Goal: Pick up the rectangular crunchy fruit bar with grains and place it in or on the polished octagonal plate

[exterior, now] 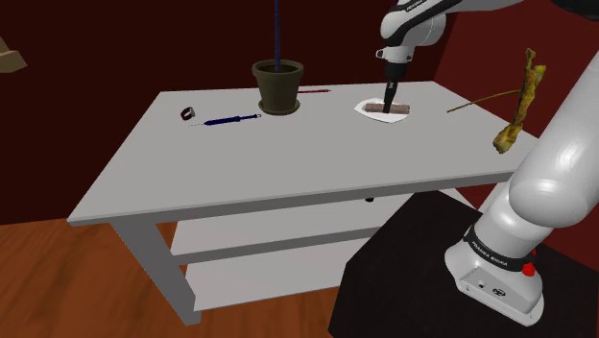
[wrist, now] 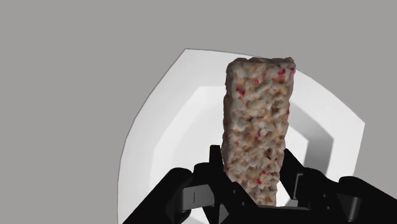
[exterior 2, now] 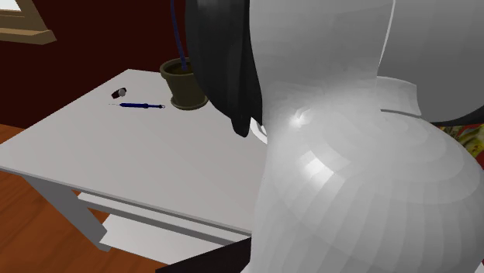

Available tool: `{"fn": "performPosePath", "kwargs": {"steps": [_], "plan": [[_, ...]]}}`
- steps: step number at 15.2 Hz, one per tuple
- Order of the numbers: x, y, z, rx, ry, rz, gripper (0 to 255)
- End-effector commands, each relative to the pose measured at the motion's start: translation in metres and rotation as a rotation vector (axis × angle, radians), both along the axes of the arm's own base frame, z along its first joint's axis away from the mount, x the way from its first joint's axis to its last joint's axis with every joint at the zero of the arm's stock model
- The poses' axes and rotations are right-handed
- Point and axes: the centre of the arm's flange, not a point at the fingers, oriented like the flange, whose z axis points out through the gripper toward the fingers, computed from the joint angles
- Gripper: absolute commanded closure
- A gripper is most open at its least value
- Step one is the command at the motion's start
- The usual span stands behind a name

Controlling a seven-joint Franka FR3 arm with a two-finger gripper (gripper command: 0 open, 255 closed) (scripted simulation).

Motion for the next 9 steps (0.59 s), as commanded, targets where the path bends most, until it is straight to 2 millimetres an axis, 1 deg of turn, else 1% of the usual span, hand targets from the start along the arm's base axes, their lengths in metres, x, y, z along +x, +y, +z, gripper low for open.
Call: {"fn": "performPosePath", "kwargs": {"steps": [1, 5, 6, 9], "plan": [[0.0003, 0.0003, -0.0006, 0.0, -0.001, 0.0, 255], [0.0003, 0.0003, -0.0006, 0.0, -0.001, 0.0, 255], [0.0003, 0.0003, -0.0006, 0.0, -0.001, 0.0, 0], [0.0003, 0.0003, -0.0006, 0.0, -0.001, 0.0, 0]]}}
